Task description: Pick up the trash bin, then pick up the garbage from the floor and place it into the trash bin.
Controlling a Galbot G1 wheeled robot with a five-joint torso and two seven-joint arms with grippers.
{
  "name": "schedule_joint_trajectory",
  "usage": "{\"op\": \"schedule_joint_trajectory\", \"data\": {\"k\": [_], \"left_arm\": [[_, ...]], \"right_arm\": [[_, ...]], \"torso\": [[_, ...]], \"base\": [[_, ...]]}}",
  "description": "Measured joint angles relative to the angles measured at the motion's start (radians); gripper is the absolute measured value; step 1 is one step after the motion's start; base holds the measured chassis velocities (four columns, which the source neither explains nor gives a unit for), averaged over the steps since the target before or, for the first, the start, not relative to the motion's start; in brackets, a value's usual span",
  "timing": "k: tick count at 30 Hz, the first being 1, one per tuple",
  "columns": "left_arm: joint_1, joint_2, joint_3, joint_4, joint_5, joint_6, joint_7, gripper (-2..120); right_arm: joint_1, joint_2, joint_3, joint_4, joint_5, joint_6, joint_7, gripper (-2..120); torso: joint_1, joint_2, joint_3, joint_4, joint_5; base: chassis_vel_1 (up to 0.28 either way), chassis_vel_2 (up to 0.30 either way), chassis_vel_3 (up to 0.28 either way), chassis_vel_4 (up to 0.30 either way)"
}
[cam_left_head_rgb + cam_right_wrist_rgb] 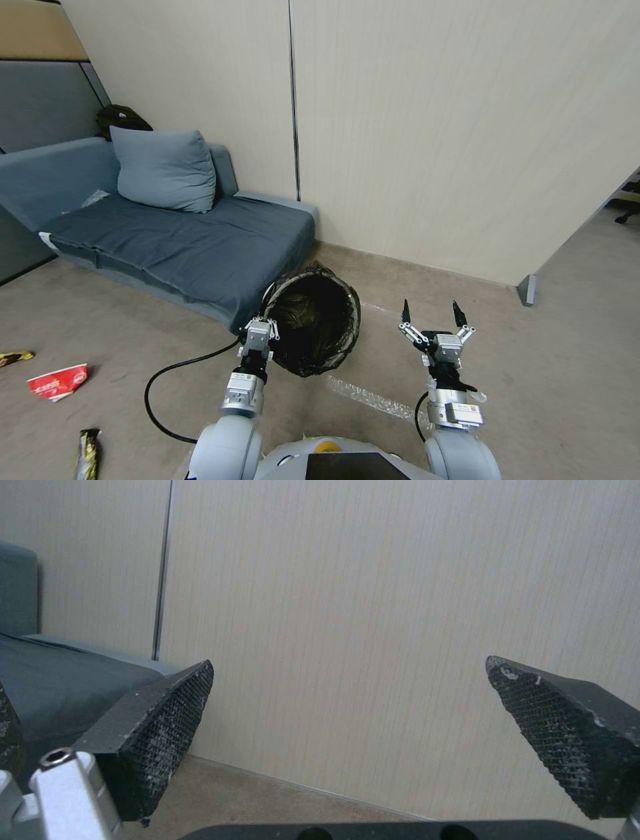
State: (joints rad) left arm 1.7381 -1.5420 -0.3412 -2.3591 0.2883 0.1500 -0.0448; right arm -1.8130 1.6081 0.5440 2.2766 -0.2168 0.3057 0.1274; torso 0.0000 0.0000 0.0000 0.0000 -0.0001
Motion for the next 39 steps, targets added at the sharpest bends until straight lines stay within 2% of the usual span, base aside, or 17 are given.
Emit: {"op": "schedule_joint_trajectory", "data": {"k": [39], "left_arm": [[0.000,0.000,0.000,0.000,0.000,0.000,0.000,1]], "right_arm": [[0.001,0.000,0.001,0.000,0.001,-0.003,0.000,100]], "torso": [[0.000,0.000,0.000,0.0000,0.0000]], "base": [[0.000,0.000,0.000,0.000]]}}
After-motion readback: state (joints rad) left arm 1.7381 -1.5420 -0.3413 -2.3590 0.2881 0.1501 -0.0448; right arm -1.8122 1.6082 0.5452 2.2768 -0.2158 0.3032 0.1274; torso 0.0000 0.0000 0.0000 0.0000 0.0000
